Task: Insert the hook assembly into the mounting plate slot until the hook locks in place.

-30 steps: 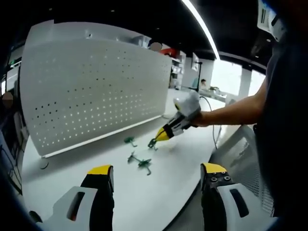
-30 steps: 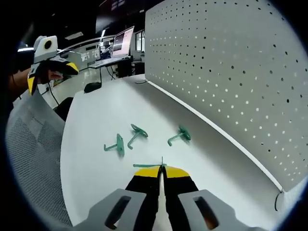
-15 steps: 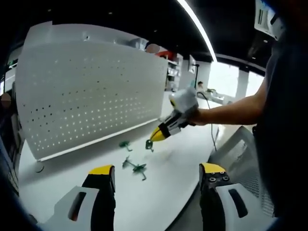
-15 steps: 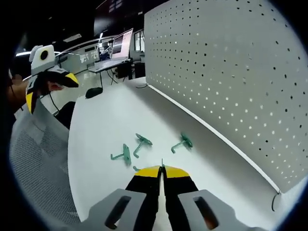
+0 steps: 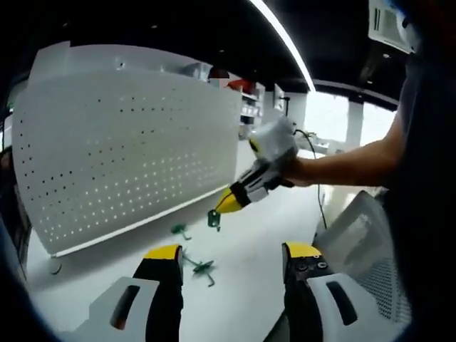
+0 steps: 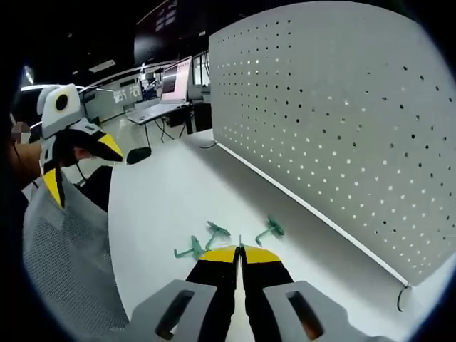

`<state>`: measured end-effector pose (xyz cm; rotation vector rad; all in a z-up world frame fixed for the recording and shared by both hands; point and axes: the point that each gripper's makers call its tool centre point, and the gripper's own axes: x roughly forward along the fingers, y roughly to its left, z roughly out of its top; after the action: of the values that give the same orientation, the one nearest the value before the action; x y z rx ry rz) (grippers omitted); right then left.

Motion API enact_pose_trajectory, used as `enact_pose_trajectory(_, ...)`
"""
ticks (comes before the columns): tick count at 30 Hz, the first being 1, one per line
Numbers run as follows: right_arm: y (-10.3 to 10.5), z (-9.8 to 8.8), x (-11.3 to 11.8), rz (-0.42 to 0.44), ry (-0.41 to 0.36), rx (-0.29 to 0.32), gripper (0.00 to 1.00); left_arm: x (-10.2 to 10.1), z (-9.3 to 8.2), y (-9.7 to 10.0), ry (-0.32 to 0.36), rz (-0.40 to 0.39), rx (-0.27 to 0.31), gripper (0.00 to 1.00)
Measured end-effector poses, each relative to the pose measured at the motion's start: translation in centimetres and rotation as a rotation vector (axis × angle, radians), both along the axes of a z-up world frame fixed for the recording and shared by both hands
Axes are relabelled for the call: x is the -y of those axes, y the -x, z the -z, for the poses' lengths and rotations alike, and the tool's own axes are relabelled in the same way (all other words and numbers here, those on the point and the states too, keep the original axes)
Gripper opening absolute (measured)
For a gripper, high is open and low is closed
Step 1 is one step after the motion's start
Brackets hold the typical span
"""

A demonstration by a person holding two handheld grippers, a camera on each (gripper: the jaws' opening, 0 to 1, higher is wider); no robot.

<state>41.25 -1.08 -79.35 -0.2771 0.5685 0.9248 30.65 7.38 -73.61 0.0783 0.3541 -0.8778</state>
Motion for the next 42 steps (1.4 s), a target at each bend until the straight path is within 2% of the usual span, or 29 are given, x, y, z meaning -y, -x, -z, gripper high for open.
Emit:
enact_pose_trajectory(5, 0.5, -1.4, -0.6, 0.014, -0.043, -0.017, 0.0, 0.2, -0.2, -0.9, 0.003, -0.023, 0.021, 0.55)
enact_pose_trajectory(11, 0.9, -2.8, -1.3, 0.031, -0.086, -0.033, 0.0, 0.1, -0.3, -1.7, 0.006, -0.06, 0.032, 0.49)
enact_pose_trajectory(15, 1.4, -3.6, -1.9, 0.056, -0.135, -0.082, 0.0, 0.2, -0.3, -2.0, 0.01, -0.075, 0.042, 0.47)
enact_pose_trajectory(26, 2.4, -5.3, -3.2, 0.083, -0.226, -0.161, 0.0, 0.7, -0.7, -2.8, 0.006, -0.096, 0.076, 0.44)
enact_pose_trajectory(42, 3.8, -6.9, -4.7, 0.065, -0.263, -0.172, 0.0, 1.7, -1.5, -4.2, 0.005, -0.103, 0.122, 0.35)
